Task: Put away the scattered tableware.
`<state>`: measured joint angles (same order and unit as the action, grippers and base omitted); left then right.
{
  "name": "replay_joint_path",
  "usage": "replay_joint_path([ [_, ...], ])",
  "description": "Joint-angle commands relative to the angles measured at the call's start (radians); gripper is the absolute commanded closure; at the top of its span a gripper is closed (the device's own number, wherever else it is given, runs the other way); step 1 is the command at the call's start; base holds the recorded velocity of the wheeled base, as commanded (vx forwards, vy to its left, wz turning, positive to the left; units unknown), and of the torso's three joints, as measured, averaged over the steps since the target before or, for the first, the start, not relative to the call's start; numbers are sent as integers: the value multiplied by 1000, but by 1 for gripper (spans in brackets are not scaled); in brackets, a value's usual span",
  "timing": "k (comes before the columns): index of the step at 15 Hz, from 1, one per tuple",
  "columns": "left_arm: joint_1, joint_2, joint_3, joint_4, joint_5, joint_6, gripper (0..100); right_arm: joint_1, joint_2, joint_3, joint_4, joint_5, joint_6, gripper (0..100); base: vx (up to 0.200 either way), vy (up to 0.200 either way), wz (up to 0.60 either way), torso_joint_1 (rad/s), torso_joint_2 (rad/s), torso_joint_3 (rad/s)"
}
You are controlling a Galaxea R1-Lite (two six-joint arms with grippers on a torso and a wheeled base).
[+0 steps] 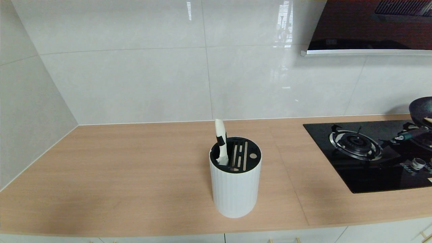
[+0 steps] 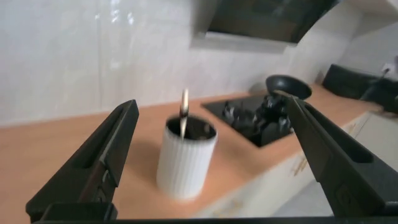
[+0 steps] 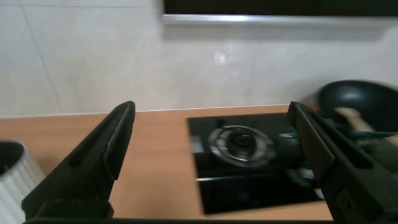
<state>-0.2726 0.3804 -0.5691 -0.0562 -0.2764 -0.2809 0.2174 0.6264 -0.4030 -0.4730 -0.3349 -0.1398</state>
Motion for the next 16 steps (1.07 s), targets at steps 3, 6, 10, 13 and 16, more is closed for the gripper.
replay_joint_path([
  [3, 138, -282, 22, 118, 3, 6, 0, -153, -462, 12, 315, 16, -80, 0, 0, 0, 0, 0, 0, 0],
  [6, 173, -282, 55, 90, 82, 55, 0, -199, -579, 21, 370, 37, -78, 0, 0, 0, 0, 0, 0, 0],
  [10, 283, -365, 189, 85, 40, 66, 0, -231, -611, 151, 372, 20, 5, 0, 0, 0, 0, 0, 0, 0],
  [13, 279, -379, 456, 4, 135, 193, 0, -227, -626, 306, 335, 25, 69, 0, 0, 0, 0, 0, 0, 0],
  [16, 279, -379, 565, 62, 295, 304, 0, -225, -626, 403, 286, 117, 95, 0, 0, 0, 0, 0, 0, 0],
])
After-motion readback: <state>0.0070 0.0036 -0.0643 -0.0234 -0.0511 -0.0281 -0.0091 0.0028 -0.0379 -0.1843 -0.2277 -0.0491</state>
